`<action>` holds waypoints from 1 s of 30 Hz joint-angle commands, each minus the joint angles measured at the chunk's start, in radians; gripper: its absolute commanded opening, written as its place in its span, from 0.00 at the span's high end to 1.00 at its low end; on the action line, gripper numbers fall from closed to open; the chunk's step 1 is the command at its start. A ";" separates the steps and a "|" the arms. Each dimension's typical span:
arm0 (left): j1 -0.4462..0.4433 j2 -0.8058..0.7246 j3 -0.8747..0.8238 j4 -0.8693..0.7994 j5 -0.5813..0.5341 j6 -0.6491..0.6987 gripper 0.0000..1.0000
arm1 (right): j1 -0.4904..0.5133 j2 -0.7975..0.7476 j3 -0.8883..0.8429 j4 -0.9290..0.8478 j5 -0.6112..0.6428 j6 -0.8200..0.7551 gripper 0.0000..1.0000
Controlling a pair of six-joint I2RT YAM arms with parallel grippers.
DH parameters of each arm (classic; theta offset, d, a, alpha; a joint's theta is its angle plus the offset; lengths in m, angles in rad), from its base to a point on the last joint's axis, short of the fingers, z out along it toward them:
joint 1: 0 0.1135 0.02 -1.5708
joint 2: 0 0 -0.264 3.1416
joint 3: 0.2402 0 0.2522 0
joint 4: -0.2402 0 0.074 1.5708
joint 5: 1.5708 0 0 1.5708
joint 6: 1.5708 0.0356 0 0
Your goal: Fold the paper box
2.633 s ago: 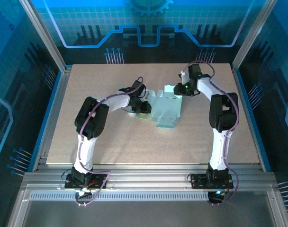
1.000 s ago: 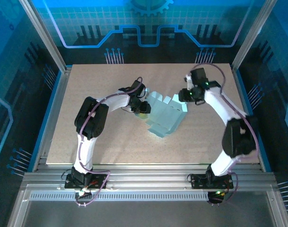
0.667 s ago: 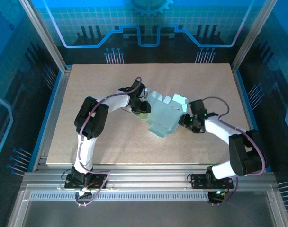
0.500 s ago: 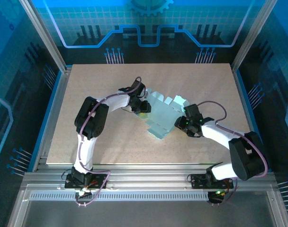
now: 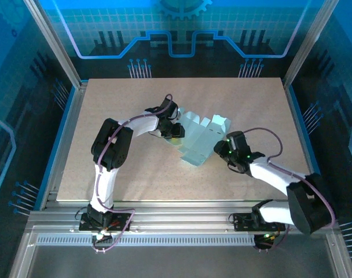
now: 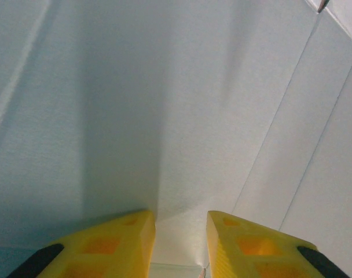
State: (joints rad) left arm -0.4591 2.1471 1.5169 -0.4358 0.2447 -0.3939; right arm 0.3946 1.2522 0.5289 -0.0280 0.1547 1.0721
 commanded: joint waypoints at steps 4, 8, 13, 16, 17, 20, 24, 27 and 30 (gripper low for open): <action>-0.007 0.018 -0.029 -0.030 0.010 -0.011 0.68 | 0.012 0.008 0.007 0.037 0.020 0.006 0.46; -0.009 0.016 -0.031 -0.031 0.011 -0.008 0.68 | 0.015 0.049 0.029 0.046 0.003 0.007 0.46; -0.010 0.016 -0.029 -0.029 0.011 -0.008 0.68 | 0.004 0.133 0.064 0.049 -0.042 0.015 0.59; -0.009 0.013 -0.032 -0.030 0.010 -0.007 0.68 | 0.004 0.177 0.096 0.028 -0.053 0.015 0.73; -0.009 0.011 -0.032 -0.031 0.009 -0.007 0.68 | 0.004 0.188 0.106 0.017 -0.052 0.015 0.78; -0.012 0.007 -0.033 -0.031 0.008 -0.007 0.68 | 0.003 0.208 0.136 -0.031 -0.045 0.000 0.93; -0.016 -0.020 -0.033 -0.033 0.010 -0.007 0.59 | -0.024 0.245 0.213 -0.144 -0.039 -0.121 1.00; -0.018 -0.090 -0.053 -0.025 0.000 -0.009 0.42 | -0.071 0.325 0.358 -0.319 -0.074 -0.345 1.00; -0.014 -0.186 -0.080 -0.017 -0.049 -0.004 0.29 | -0.083 0.420 0.555 -0.554 -0.003 -0.586 1.00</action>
State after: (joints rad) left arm -0.4793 2.0682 1.4578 -0.4347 0.2398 -0.3996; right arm 0.3283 1.6207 0.9642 -0.3248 0.1051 0.7677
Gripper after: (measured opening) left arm 0.694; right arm 0.066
